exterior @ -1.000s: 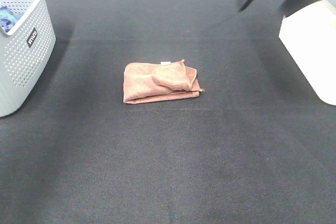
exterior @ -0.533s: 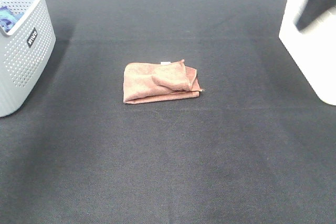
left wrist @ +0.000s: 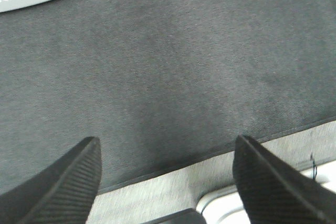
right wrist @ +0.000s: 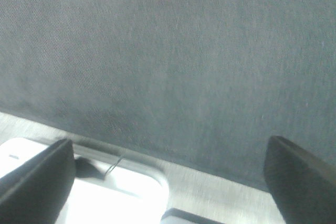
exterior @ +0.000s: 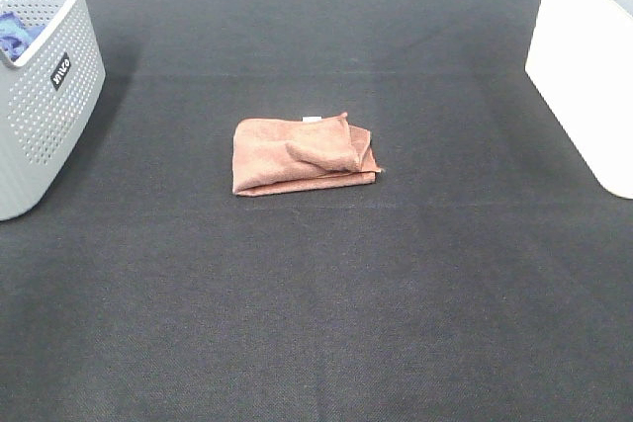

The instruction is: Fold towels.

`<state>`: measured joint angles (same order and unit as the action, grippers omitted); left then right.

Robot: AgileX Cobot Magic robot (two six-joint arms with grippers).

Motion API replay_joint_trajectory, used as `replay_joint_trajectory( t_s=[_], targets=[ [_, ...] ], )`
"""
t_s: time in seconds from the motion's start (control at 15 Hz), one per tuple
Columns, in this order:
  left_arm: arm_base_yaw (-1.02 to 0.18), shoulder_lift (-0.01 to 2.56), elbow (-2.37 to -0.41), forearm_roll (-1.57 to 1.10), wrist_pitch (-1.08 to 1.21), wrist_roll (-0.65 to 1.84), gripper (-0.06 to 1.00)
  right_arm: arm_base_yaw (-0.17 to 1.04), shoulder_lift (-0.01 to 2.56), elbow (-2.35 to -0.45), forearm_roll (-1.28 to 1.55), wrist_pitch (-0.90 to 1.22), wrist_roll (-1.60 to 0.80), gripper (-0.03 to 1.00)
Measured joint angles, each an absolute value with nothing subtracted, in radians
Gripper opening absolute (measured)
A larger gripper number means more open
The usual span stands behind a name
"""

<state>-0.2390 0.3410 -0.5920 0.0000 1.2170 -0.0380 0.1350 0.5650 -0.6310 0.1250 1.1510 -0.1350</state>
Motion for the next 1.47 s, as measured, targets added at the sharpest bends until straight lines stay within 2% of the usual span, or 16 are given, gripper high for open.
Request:
replay_joint_trajectory(
  t_s=[0.27,0.47,0.67,1.47],
  targets=[
    [-0.239,0.145,-0.545,-0.056,1.186,-0.015,0.68,0.135,0.35,-0.541,0.119,1.141,-0.168,0.91],
    [-0.239,0.117,-0.516,-0.104,1.07,0.084,0.68,0.135,0.244,-0.513,0.131,1.088,-0.207,0.91],
    [-0.239,0.117,-0.499,-0.158,1.059,0.177,0.68,0.135,0.232,-0.512,0.135,1.078,-0.209,0.91],
    [-0.239,0.117,-0.499,-0.158,1.059,0.249,0.68,0.135,0.232,-0.512,0.137,1.075,-0.209,0.91]
  ],
)
